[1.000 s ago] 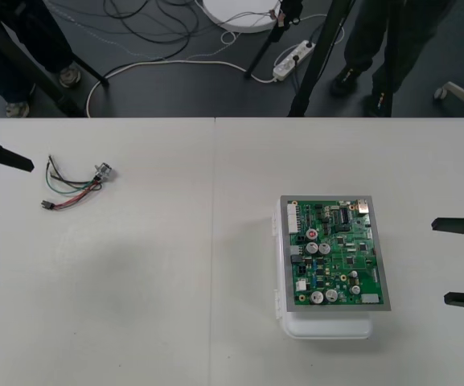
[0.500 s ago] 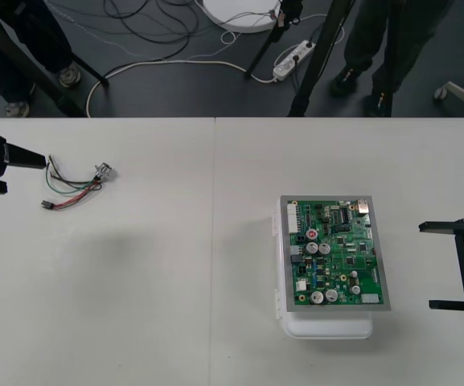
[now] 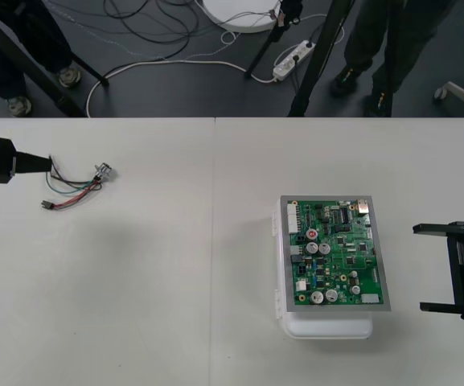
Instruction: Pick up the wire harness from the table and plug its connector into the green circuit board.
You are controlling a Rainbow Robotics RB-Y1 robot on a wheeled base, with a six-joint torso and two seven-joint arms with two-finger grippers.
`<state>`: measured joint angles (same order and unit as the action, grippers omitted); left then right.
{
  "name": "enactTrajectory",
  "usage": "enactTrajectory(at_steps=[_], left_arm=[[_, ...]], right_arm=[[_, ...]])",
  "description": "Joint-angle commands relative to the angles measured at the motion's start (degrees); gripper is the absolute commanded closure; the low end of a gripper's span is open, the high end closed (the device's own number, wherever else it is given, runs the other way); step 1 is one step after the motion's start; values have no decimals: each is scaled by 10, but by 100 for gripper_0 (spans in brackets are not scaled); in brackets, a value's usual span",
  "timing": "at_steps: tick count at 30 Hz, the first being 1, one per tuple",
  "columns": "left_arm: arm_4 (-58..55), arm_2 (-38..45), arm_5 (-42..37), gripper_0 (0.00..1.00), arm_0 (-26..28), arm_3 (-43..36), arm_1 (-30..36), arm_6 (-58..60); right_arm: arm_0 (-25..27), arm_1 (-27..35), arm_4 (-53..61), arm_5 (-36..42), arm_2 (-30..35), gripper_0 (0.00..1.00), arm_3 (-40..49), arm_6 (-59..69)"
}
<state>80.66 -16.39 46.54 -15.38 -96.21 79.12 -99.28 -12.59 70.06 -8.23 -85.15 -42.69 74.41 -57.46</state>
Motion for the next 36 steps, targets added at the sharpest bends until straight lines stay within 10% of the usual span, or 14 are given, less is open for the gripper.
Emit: enactTrajectory(at_steps=[1, 36], left_arm=[[19, -31, -66, 0, -21, -4, 32, -75], [115, -168, -102, 0, -148, 115, -63, -175]], right_arm=[[-13, 23, 10, -11, -4, 0, -12, -2], [-13, 10, 17, -22, -4, 0, -23, 11]])
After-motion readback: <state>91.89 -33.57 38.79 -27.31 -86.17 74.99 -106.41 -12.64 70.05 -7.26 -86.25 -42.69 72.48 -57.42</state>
